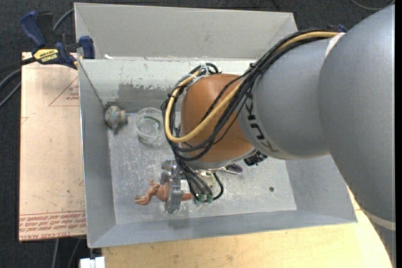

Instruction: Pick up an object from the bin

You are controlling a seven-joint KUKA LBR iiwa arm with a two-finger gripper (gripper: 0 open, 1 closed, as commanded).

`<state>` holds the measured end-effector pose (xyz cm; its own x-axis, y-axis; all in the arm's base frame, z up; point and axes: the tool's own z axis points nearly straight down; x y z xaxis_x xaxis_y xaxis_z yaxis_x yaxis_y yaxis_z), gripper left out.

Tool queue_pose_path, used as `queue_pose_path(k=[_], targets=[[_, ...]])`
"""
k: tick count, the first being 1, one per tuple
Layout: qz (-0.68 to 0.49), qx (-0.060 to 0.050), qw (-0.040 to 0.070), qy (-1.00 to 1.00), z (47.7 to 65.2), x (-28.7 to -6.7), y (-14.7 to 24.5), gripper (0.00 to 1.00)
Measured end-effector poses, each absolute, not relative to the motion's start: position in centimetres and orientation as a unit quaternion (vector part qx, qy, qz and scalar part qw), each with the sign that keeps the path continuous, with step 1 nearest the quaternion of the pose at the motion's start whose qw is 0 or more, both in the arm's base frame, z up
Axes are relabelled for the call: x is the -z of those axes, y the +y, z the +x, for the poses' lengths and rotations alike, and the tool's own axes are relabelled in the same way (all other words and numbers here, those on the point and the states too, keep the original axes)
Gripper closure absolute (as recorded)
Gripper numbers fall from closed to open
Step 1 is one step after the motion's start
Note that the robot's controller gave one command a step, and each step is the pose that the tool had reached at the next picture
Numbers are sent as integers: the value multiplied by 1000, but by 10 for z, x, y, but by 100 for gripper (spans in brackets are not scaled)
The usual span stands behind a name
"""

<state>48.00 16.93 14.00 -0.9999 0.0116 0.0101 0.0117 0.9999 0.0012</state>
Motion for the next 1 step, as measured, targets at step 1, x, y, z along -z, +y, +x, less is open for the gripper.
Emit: queue_pose_path(k=[1], targets=[[-6,1,4,-1000,481,-158,169,100]])
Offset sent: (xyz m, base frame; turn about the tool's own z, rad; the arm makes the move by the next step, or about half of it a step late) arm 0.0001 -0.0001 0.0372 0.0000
